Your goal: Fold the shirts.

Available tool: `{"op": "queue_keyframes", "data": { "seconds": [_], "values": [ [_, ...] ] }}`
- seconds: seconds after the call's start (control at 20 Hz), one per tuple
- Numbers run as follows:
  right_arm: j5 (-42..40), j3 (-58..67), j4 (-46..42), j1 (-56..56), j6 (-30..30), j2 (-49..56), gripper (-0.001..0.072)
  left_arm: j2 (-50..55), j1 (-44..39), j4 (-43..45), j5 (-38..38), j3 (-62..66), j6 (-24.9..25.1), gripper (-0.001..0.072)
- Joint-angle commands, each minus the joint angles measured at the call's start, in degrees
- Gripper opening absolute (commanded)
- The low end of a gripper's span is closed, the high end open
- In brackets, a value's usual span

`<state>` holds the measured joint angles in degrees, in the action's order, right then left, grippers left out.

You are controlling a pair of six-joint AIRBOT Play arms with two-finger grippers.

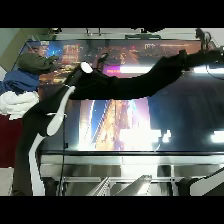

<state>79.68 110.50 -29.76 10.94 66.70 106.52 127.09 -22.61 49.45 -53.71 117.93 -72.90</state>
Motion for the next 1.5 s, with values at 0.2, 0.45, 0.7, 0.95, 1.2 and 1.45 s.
{"op": "queue_keyframes", "data": {
  "seconds": [0.2,0.45,0.7,0.95,1.2,1.45],
  "values": [
    [-8.5,0.6,6.0,-13.8,2.6,-2.6,0.0023,1.6,-6.1,-0.2,7.8,0.1,-0.6,0.0015],
    [-14.8,0.6,5.8,-20.6,3.8,0.1,0.0023,-6.4,1.7,0.5,-10.7,0.1,-0.8,0.0013],
    [-28.2,0.6,7.4,-29.6,3.7,3.9,0.0024,-23.6,21.0,0.0,-26.5,0.1,-1.2,0.0013],
    [-52.4,0.6,21.8,-42.8,-6.7,11.5,0.0036,-33.4,35.3,-6.7,-25.4,-5.4,-0.4,0.0015],
    [-57.8,2.5,62.4,-52.1,-51.5,20.2,0.0468,-35.1,38.7,-14.9,-24.1,-13.5,5.0,0.0015],
    [-50.5,2.7,61.8,-48.7,-56.7,18.1,0.0305,-34.2,38.7,-15.1,-24.8,-13.6,5.6,0.0015]
  ]
}}
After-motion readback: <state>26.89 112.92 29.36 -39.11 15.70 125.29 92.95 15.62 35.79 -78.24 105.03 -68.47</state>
